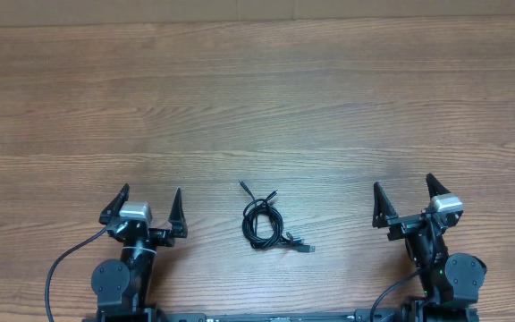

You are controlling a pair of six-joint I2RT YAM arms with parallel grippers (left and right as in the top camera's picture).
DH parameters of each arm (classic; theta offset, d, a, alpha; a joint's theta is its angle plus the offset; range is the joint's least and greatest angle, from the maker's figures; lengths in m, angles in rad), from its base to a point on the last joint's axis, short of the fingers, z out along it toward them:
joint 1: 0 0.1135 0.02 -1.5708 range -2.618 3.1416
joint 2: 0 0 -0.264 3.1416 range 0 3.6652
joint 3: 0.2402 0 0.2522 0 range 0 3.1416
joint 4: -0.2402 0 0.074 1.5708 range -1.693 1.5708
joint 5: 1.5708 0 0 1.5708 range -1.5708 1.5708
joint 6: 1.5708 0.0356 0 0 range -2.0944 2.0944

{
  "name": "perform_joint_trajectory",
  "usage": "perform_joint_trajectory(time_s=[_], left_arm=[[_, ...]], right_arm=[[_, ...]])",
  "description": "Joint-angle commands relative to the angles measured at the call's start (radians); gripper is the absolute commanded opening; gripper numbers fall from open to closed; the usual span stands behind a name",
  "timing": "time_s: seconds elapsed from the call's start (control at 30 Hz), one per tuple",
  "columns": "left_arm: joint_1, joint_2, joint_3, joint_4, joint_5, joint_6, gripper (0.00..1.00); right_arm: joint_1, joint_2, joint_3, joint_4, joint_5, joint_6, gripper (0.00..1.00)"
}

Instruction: Untangle cables

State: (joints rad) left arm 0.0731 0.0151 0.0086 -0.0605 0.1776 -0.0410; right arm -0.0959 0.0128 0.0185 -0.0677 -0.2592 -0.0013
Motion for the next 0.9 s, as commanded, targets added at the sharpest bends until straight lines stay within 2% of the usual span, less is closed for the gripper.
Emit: perform_joint_trajectory(time_s=[0.0, 0.87], left_arm=[[0.007, -0.010, -0.004, -0.003, -0.012, 0.019, 1.00], [0.006, -0.010, -0.003, -0.003, -0.011, 0.019, 1.00]], right_arm=[[0.002, -0.010, -0.010, 0.006, -0.005, -0.007, 1.00], [0.002, -0.010, -0.010, 0.006, -0.005, -0.007, 1.00]])
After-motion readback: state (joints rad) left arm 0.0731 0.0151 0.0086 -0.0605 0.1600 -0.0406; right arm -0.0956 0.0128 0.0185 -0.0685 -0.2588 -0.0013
